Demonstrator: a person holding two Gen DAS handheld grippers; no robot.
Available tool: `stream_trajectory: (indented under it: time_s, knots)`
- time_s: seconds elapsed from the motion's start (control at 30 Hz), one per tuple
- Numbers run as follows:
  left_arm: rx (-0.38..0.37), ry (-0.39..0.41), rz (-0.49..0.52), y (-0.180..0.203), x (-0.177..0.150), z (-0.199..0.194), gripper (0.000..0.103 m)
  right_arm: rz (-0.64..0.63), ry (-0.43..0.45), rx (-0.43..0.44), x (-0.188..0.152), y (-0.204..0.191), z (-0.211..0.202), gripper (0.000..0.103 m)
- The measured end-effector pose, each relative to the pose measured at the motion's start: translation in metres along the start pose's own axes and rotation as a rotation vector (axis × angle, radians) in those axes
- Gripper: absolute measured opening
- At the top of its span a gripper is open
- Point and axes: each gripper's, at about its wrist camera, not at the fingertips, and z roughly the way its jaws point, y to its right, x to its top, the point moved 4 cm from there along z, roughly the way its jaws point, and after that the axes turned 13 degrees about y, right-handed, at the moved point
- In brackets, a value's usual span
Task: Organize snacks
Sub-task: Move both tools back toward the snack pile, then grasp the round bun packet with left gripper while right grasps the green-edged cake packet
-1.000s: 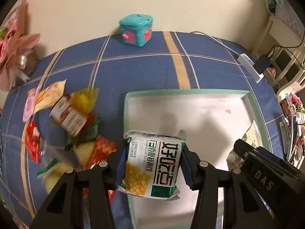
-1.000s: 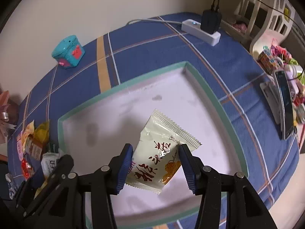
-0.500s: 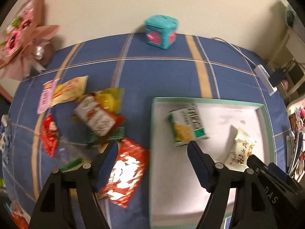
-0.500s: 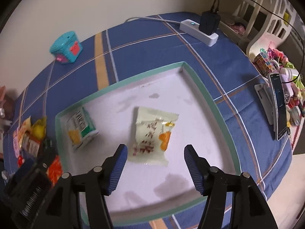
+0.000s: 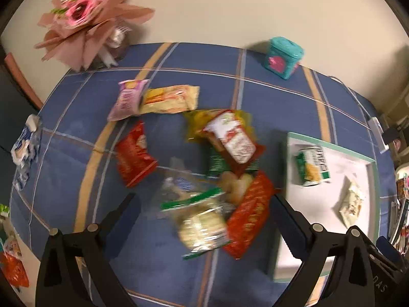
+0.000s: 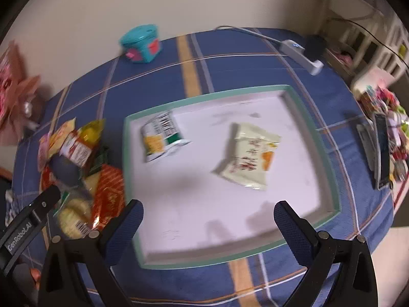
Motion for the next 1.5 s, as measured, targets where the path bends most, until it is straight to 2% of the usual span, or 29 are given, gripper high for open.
stream_trajectory:
  time_s: [0.27, 0.37, 0.47, 0.63, 0.73, 0.93, 1.07, 1.2, 1.37, 1.5]
  knots:
    - [0.034, 0.032, -0.151, -0.063, 0.006, -0.006, 0.103, -0.104, -0.019, 0.055, -0.013, -0.055, 0.002, 0.103]
    - [0.073, 0.057, -0.177, -0.084, 0.008, -0.008, 0.103, -0.126, -0.031, 0.085, -0.018, -0.075, 0.004, 0.103]
    - [0.086, 0.048, -0.182, -0.096, 0.007, -0.006, 0.103, -0.156, -0.021, 0.116, -0.021, -0.097, 0.003, 0.103]
    - [0.106, -0.030, -0.208, -0.114, -0.006, 0.013, 0.103, -0.203, -0.037, 0.195, -0.032, -0.135, 0.009, 0.103]
    - [0.116, -0.117, -0.236, -0.123, -0.022, 0.036, 0.103, -0.236, -0.043, 0.204, -0.041, -0.151, 0.012, 0.103]
    - [0.119, -0.219, -0.300, -0.136, -0.045, 0.066, 0.103, -0.288, -0.073, 0.212, -0.056, -0.178, 0.033, 0.103]
    - [0.125, -0.242, -0.344, -0.146, -0.050, 0.075, 0.103, -0.279, -0.092, 0.252, -0.060, -0.189, 0.044, 0.103]
    - [0.129, -0.251, -0.391, -0.156, -0.053, 0.080, 0.103, -0.302, -0.069, 0.270, -0.063, -0.201, 0.046, 0.103]
    - [0.147, -0.252, -0.467, -0.175, -0.057, 0.080, 0.103, -0.367, -0.058, 0.275, -0.070, -0.219, 0.046, 0.103]
    - [0.161, -0.244, -0.489, -0.190, -0.057, 0.080, 0.103, -0.394, -0.074, 0.252, -0.078, -0.224, 0.050, 0.103]
